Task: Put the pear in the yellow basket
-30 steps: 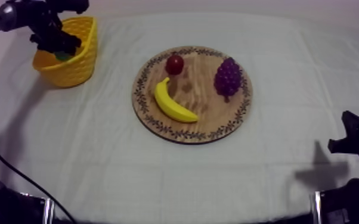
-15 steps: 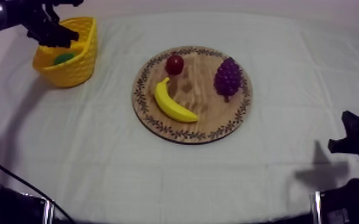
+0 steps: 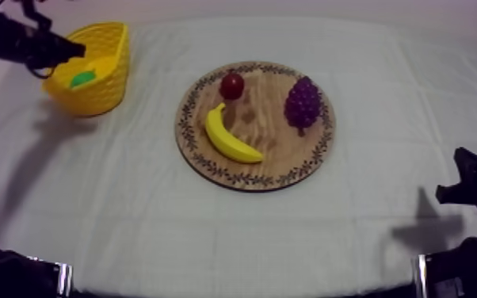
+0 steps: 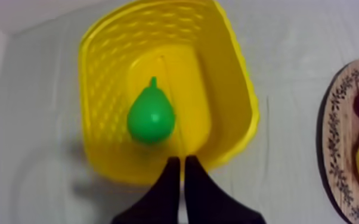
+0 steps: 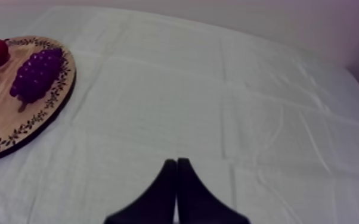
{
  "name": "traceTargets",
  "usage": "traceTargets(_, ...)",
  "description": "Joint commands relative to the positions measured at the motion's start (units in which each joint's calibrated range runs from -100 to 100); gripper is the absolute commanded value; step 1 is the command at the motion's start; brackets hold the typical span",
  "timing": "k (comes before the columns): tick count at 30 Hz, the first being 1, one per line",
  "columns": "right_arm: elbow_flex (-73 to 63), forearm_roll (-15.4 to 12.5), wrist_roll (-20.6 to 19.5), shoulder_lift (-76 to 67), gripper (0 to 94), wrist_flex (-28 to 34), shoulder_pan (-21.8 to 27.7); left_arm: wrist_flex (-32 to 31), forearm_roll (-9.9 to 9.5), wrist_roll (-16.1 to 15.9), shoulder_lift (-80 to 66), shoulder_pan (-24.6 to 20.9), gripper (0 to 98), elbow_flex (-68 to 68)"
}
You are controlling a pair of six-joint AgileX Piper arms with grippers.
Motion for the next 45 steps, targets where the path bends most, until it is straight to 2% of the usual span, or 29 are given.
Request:
traceTargets(1, 0.0, 0.0, 0.0, 0.0, 0.3, 0.0, 0.0, -0.8, 0.06, 0.7, -12.5, -0.1, 0.1, 8.6)
traceTargets(6, 0.0, 0.0, 0.0, 0.0, 0.3, 0.0, 0.0, -4.0, 0.24, 2.1, -25.5, 0.3, 0.0, 21.1)
traceTargets(10, 0.0, 0.0, 0.0, 0.0, 0.3, 0.0, 0.0, -5.4, 1.66, 2.6, -37.0, 0.7, 0.0, 31.1)
traceTargets(15, 0.0, 0.0, 0.0, 0.0, 0.3, 0.0, 0.0, -5.2, 2.81, 2.3, -54.0, 2.6, 0.0, 42.9)
traceTargets(22, 0.0, 0.0, 0.0, 0.0, 0.3, 0.0, 0.0, -5.4, 5.16, 0.9, -74.7, 0.7, 0.0, 56.4)
traceTargets(25, 0.0, 0.0, 0.0, 0.0, 0.3, 0.0, 0.0, -4.7, 7.82, -2.0, -80.2, -1.1, 0.4, 59.6)
traceTargets(29, 0.0, 0.0, 0.0, 0.0, 0.3, 0.0, 0.0, -3.6, 10.84, -7.8, -85.5, -2.9, 0.3, 61.1)
traceTargets(32, 0.0, 0.0, 0.0, 0.0, 0.3, 0.0, 0.0, -3.4, 12.38, -9.4, -88.1, -3.7, 0.2, 61.5)
traceTargets(36, 0.0, 0.0, 0.0, 0.0, 0.3, 0.0, 0.0, -10.3, 13.72, -5.3, -89.3, -3.0, 0.1, 63.3)
traceTargets(41, 0.0, 0.0, 0.0, 0.0, 0.3, 0.0, 0.0, -10.8, 14.25, 0.9, -89.6, -2.6, 0.1, 63.8)
traceTargets(45, 0.0, 0.0, 0.0, 0.0, 0.3, 0.0, 0.0, -10.8, 14.34, 2.0, -89.7, -2.6, 0.1, 63.9)
